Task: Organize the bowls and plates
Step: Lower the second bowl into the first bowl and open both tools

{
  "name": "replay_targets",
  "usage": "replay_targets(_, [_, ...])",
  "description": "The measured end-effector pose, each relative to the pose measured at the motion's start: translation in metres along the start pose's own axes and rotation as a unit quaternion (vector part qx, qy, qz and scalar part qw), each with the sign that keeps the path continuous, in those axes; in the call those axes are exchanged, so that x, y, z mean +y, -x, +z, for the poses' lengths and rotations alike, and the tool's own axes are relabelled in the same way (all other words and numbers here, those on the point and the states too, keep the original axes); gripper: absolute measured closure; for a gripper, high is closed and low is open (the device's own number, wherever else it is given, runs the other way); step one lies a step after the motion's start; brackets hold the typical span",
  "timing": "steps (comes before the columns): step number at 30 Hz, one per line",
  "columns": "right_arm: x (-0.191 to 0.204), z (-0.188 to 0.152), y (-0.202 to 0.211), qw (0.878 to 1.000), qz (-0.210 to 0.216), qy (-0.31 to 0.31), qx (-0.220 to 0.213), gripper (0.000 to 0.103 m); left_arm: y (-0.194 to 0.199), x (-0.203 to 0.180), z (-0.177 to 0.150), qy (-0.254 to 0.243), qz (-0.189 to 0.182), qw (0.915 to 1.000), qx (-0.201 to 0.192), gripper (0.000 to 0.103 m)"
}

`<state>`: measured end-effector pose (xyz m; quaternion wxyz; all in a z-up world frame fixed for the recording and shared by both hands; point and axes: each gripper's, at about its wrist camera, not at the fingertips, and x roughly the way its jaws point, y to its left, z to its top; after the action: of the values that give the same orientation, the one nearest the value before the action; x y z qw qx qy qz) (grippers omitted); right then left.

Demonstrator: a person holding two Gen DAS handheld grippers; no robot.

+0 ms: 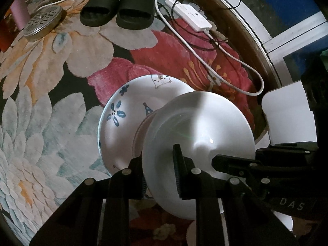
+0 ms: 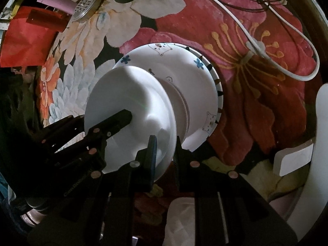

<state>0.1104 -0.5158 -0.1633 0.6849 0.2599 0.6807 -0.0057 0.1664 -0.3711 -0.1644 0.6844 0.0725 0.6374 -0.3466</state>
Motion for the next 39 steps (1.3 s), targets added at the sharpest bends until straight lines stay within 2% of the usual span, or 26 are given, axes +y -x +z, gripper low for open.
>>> replay_targets(20, [-0.006,0.002,-0.002,1.0,-0.01,-0.007,-0.005,0.085,-0.017,0.003,-0.006,-0.007,-0.005,0.9995,0.032,0.08])
replay_targets(28, [-0.01,0.006,0.004,1.0,-0.002,-0.016,-0.015,0.084,-0.011,0.005,-0.002,0.002,-0.012,0.9995,0.03,0.069])
replay_targets(34, [-0.008,0.007,0.007,1.0,-0.004,-0.013,-0.021,0.084,-0.004,-0.005,-0.002,-0.017,-0.015,0.9996,0.016,0.035])
replay_targets(36, [-0.007,0.008,0.009,1.0,0.004,-0.011,-0.024,0.084,-0.003,-0.01,0.0,-0.024,-0.02,0.9994,0.015,0.021])
replay_targets(37, [-0.005,0.008,0.01,1.0,0.003,-0.009,-0.025,0.084,-0.003,-0.012,0.001,-0.027,-0.014,0.9995,0.013,0.019])
replay_targets(39, [-0.002,0.009,0.013,0.999,-0.003,-0.002,-0.034,0.084,0.002,-0.014,0.002,-0.034,0.0,0.9994,0.0,0.004])
